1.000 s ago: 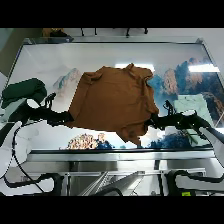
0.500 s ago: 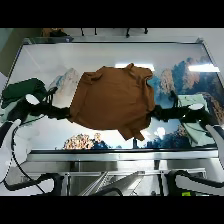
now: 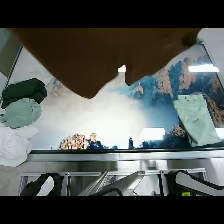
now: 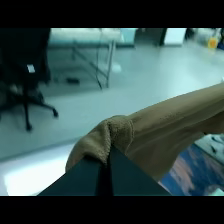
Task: Fold the shirts.
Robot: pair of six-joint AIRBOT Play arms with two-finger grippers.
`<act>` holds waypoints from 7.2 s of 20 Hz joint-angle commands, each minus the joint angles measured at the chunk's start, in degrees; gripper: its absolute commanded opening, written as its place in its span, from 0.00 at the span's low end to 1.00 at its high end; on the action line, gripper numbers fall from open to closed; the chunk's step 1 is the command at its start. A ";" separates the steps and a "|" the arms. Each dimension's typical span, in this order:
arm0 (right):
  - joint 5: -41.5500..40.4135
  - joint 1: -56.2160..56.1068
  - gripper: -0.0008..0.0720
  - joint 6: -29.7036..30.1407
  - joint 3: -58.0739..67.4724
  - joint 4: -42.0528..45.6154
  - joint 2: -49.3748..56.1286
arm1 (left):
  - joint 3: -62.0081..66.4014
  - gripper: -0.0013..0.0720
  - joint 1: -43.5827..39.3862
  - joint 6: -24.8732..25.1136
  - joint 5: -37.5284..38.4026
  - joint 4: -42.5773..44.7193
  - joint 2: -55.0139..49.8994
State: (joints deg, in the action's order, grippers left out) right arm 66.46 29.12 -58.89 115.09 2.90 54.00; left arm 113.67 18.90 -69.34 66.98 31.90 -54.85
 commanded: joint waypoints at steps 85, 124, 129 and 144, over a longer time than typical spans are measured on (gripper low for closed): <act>-4.15 -5.90 0.03 5.68 2.58 25.09 -7.72 | -4.96 0.04 1.44 -0.39 5.01 14.45 8.63; 10.71 0.79 0.55 1.53 -44.98 36.79 24.48 | -55.71 0.92 9.53 4.04 6.03 28.00 -32.61; 11.02 0.66 0.55 2.10 -45.92 33.94 24.41 | -57.29 0.92 8.66 6.91 5.05 24.65 -36.20; 7.08 -3.15 0.55 3.04 -57.00 37.46 24.59 | -49.37 0.04 1.14 9.33 5.01 19.54 -41.59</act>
State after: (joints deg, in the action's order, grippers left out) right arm 76.12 27.16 -56.51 60.58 40.07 78.48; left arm 63.96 20.29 -60.12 71.85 51.72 -96.29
